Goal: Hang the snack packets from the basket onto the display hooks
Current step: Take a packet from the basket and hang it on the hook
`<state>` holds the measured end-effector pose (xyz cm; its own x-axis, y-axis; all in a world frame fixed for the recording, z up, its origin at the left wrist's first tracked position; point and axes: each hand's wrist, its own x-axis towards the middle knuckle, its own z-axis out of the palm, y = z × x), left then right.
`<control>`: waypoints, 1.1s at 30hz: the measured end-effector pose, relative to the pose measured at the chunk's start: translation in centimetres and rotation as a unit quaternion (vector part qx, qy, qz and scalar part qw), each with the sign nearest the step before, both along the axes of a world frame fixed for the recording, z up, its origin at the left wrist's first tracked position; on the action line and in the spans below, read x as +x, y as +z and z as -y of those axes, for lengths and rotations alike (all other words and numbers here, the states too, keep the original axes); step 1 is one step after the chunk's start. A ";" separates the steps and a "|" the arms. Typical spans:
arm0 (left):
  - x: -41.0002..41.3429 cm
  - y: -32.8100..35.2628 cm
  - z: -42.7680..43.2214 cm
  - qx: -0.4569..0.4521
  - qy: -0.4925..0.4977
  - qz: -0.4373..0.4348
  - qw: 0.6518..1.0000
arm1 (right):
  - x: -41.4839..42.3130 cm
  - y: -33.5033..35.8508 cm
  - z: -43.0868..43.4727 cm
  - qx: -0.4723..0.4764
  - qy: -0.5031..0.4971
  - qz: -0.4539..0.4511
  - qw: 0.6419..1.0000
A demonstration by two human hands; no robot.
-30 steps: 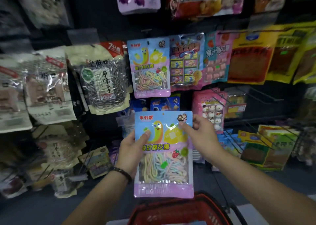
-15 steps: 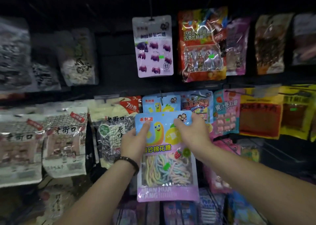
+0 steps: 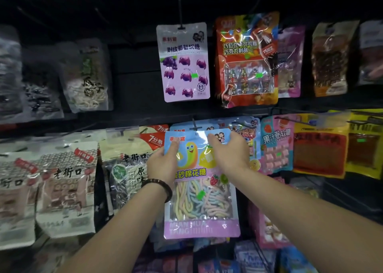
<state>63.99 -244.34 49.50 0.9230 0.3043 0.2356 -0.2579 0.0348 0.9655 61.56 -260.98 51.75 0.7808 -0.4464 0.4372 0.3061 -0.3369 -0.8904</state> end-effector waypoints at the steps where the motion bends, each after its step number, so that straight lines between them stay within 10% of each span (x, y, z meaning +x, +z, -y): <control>1: 0.0 0.0 0.2 -0.007 0.003 0.002 1.000 | -0.1 0.2 0.0 0.000 -0.001 0.003 1.000; 33: 2.0 -1.3 1.4 0.032 0.064 0.044 0.996 | 2.8 -0.7 0.7 -0.033 -0.017 -0.024 0.999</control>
